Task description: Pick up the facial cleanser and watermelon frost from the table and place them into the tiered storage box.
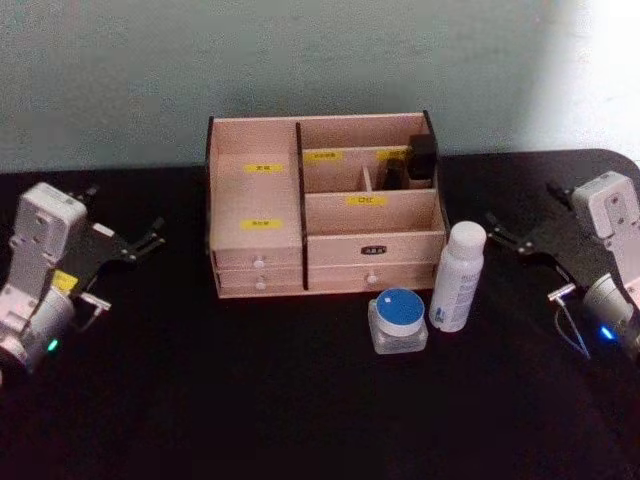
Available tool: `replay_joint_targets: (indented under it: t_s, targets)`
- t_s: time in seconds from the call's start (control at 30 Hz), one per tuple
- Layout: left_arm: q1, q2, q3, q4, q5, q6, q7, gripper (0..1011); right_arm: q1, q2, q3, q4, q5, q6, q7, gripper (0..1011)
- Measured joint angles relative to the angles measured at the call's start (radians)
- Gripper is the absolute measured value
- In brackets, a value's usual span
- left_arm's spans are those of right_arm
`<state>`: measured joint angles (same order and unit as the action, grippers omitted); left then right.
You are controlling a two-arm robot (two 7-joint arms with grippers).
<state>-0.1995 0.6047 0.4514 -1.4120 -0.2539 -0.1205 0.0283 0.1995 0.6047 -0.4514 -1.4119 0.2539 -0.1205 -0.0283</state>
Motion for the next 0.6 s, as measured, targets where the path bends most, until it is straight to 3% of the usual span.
replay_joint_targets:
  t_s: [0.6]
  targets:
    - [0.0, 0.0, 0.0, 0.0, 0.0, 0.0, 0.0, 1001, 0.0, 0.0, 0.0, 0.0, 0.0, 0.0, 0.0, 1002]
